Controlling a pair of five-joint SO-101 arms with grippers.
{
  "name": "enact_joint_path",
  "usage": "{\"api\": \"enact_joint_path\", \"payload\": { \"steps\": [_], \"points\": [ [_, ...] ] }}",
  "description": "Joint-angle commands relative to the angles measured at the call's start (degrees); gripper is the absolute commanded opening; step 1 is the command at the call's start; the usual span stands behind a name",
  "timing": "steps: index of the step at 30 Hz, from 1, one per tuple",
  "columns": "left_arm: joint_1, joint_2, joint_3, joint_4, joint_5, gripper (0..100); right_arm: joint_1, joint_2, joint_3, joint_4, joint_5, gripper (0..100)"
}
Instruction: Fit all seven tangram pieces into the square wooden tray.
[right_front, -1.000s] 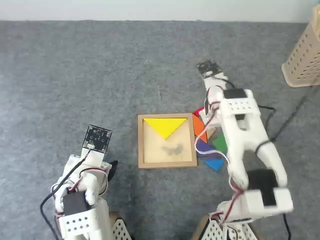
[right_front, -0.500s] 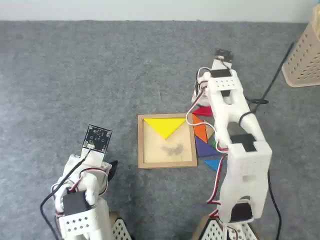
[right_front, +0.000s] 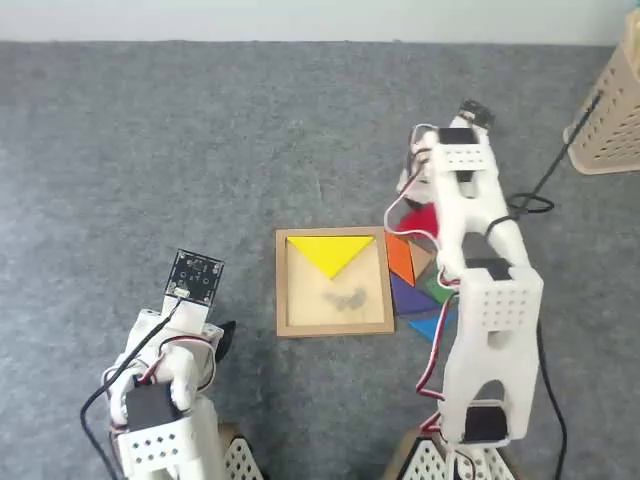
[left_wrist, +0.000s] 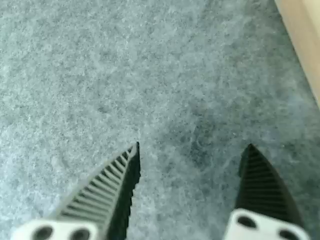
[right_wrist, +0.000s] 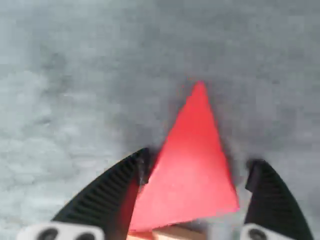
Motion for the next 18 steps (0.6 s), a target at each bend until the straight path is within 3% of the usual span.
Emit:
{"api": "enact_joint_path", "payload": {
  "steps": [1, 11, 18],
  "points": [
    [0.1, -1.0, -0.7, 0.1, 0.4, 30, 3.9, -0.7, -2.2, 5.8, 1.8, 31.8],
    [0.1, -1.0, -0.7, 0.1, 0.4, 30, 8.2, -1.2, -2.3, 13.0, 13.6, 31.8],
    [0.1, -1.0, -0.7, 0.1, 0.4, 30, 7.0, -2.2, -2.2, 15.9, 14.7, 31.9]
  ]
}}
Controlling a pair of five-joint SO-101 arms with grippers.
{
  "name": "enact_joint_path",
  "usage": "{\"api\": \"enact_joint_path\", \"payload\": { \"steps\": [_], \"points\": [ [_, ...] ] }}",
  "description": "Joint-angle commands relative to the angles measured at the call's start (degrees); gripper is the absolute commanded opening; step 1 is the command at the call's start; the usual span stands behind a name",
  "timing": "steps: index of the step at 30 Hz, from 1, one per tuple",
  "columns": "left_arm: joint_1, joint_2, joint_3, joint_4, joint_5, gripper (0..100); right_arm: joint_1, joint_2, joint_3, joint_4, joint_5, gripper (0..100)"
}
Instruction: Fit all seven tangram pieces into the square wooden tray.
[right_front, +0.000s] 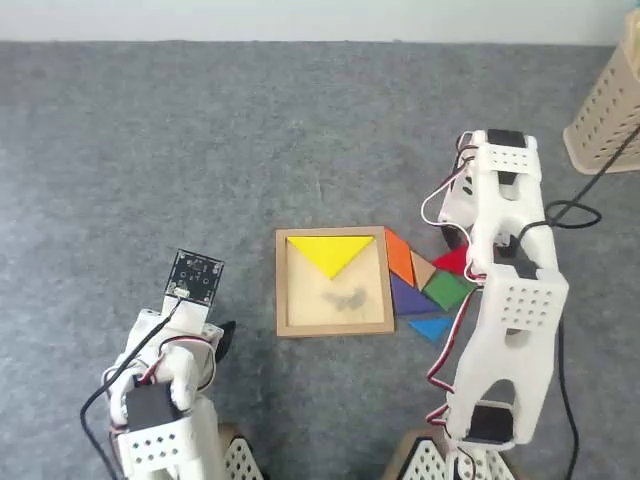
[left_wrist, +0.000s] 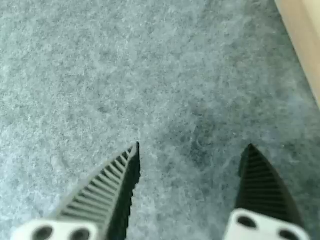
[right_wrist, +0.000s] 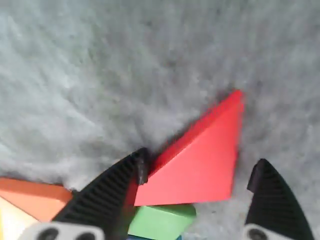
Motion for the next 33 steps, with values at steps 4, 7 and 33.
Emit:
{"api": "enact_joint_path", "payload": {
  "steps": [4, 7, 33],
  "points": [
    [0.1, -1.0, -0.7, 0.1, 0.4, 30, 0.0, -0.5, -1.9, 0.0, -0.5, 31.5],
    [0.1, -1.0, -0.7, 0.1, 0.4, 30, 0.1, 1.0, -1.9, -1.3, -1.8, 25.3],
    [0.1, -1.0, -0.7, 0.1, 0.4, 30, 0.0, -20.9, 15.3, -5.8, 15.7, 25.9]
  ]
}}
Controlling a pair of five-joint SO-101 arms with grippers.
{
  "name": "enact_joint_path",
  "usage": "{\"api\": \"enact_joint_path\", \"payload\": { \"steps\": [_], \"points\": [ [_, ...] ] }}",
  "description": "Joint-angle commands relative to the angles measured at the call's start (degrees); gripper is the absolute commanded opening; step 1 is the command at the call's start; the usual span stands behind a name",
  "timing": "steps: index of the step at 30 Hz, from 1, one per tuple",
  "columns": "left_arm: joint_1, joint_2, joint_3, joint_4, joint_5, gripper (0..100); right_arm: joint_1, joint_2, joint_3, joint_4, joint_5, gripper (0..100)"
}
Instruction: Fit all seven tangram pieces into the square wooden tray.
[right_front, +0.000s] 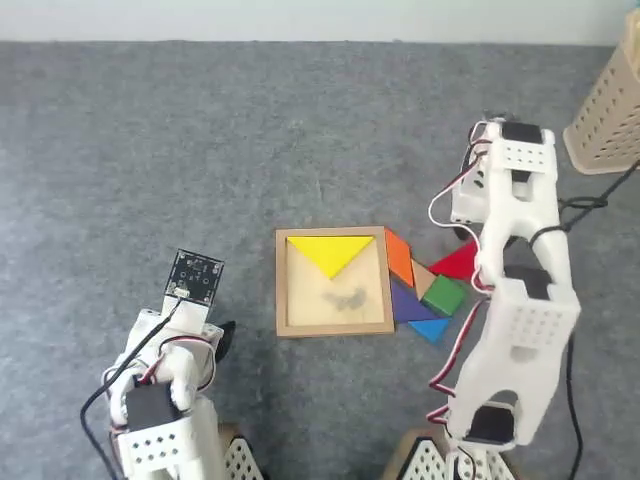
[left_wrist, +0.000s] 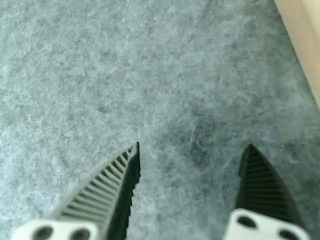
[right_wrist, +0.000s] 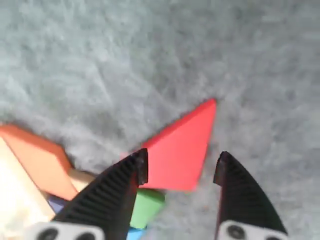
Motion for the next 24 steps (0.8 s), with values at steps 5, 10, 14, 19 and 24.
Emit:
{"api": "enact_joint_path", "payload": {
  "steps": [5, 10, 14, 19, 24],
  "points": [
    [0.1, -1.0, -0.7, 0.1, 0.4, 30, -4.3, -14.0, 18.1, -6.8, -15.9, 35.7],
    [0.1, -1.0, -0.7, 0.1, 0.4, 30, -5.1, -14.1, 22.2, -13.0, -25.6, 34.6],
    [0.1, -1.0, -0.7, 0.1, 0.4, 30, -5.8, -14.1, 22.9, -13.9, -25.8, 33.5],
    [0.1, -1.0, -0.7, 0.1, 0.4, 30, -5.8, -14.1, 25.0, -17.3, -25.8, 29.5],
    [0.1, -1.0, -0.7, 0.1, 0.4, 30, -5.8, -14.1, 26.7, -22.6, -28.8, 27.9]
  ]
}}
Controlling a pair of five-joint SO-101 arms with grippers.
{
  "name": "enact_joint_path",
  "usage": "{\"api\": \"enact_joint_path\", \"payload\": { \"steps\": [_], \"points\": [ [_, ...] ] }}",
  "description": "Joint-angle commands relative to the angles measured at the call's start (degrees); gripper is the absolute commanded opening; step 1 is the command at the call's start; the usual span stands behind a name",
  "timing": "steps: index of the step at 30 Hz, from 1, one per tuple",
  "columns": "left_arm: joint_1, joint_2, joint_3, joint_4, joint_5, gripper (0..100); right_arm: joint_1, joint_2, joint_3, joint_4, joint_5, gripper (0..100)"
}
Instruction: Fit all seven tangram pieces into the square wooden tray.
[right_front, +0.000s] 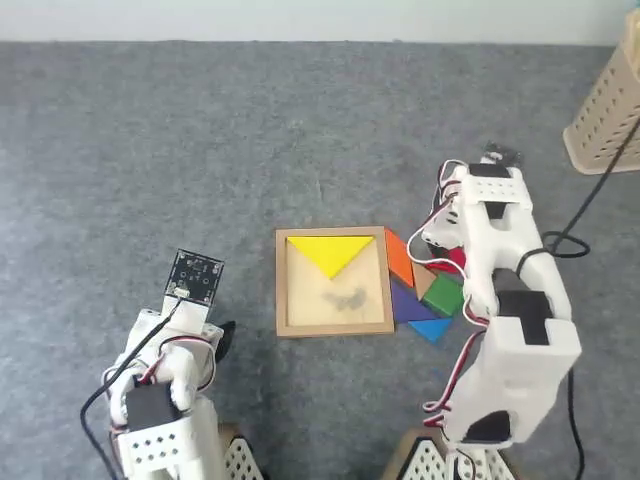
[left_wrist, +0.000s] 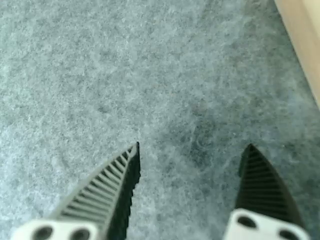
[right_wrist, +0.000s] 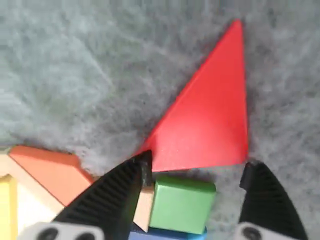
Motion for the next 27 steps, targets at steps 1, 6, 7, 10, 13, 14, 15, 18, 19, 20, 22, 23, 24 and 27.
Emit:
{"api": "enact_joint_path", "payload": {
  "steps": [1, 6, 7, 10, 13, 14, 15, 18, 19, 20, 22, 23, 24, 27],
  "points": [
    [0.1, -1.0, -0.7, 0.1, 0.4, 30, -0.4, -2.2, 0.1, -3.2, -2.4, 27.9],
    [0.1, -1.0, -0.7, 0.1, 0.4, 30, -0.4, -2.2, 0.0, -4.4, -2.6, 27.8],
    [0.1, -1.0, -0.7, 0.1, 0.4, 30, -0.4, -2.2, 0.0, -4.6, -2.6, 27.8],
    [0.1, -1.0, -0.7, 0.1, 0.4, 30, 0.4, -2.6, 0.0, -4.8, -2.5, 27.8],
    [0.1, -1.0, -0.7, 0.1, 0.4, 30, 2.2, -3.6, -0.1, -4.6, -2.7, 27.8],
    [0.1, -1.0, -0.7, 0.1, 0.4, 30, 2.6, -4.1, 0.0, -4.8, -3.2, 27.8],
    [0.1, -1.0, -0.7, 0.1, 0.4, 30, 2.7, -4.6, 0.1, -4.7, -4.6, 27.8],
    [0.1, -1.0, -0.7, 0.1, 0.4, 30, 2.4, -6.2, 0.1, -5.1, -7.6, 27.7],
    [0.1, -1.0, -0.7, 0.1, 0.4, 30, 2.4, -6.5, 0.1, -5.1, -8.3, 28.0],
    [0.1, -1.0, -0.7, 0.1, 0.4, 30, 2.7, -6.7, 0.0, -5.5, -9.0, 28.1],
    [0.1, -1.0, -0.7, 0.1, 0.4, 30, 2.9, -6.8, 0.1, -6.4, -10.6, 28.1],
    [0.1, -1.0, -0.7, 0.1, 0.4, 30, 2.9, -6.8, 0.2, -6.5, -11.2, 28.1],
    [0.1, -1.0, -0.7, 0.1, 0.4, 30, 2.9, -6.7, 0.1, -6.5, -11.6, 28.1],
    [0.1, -1.0, -0.7, 0.1, 0.4, 30, 2.5, -6.6, 0.4, -7.6, -13.3, 28.1]
  ]
}}
